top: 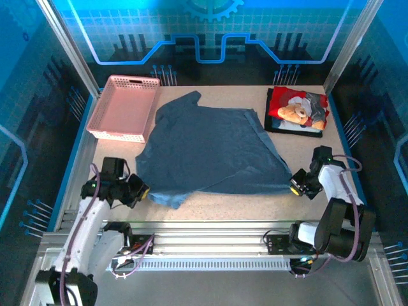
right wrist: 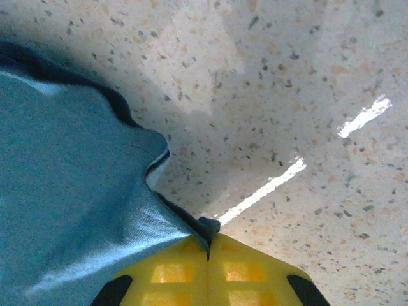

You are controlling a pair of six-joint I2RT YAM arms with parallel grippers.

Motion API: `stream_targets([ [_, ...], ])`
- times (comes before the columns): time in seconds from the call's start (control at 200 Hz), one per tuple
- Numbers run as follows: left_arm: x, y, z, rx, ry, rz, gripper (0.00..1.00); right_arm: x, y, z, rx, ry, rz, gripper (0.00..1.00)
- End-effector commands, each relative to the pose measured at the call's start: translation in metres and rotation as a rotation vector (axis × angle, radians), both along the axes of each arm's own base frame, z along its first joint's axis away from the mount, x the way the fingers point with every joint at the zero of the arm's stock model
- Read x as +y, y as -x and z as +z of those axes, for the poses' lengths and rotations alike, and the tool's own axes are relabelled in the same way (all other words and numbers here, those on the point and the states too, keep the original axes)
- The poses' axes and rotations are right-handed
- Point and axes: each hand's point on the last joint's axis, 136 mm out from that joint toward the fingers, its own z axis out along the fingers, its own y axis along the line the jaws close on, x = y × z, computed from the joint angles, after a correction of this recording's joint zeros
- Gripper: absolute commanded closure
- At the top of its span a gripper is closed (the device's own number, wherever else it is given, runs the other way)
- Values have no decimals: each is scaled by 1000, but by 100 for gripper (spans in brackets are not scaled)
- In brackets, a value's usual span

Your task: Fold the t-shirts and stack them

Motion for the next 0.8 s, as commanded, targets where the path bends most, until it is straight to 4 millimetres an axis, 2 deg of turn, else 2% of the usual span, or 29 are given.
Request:
stream_targets([
  [0.0,-7,-35,25,-97,17,-45,100,0,-25,10,-54,-13,20,100],
  [0.205,-15,-74,36,-130,47,-92,100,-5,-54,17,-74,-3,47,100],
  [0.275,-16,-86,38,-139,45,-104,100,-6,-56,11,-53,-5,50,100],
  [0.335,-17,-97,37,-142,46,-111,100,-10,-69,17,-73,3,56,100],
  [0.485,-18,-120,36,-145,52,-131,100,-14,-82,13,-66,4,62,100],
  [0.795,-17,-160,48,-185,46,-167,100,-19,-104,11,-59,-6,75,97],
])
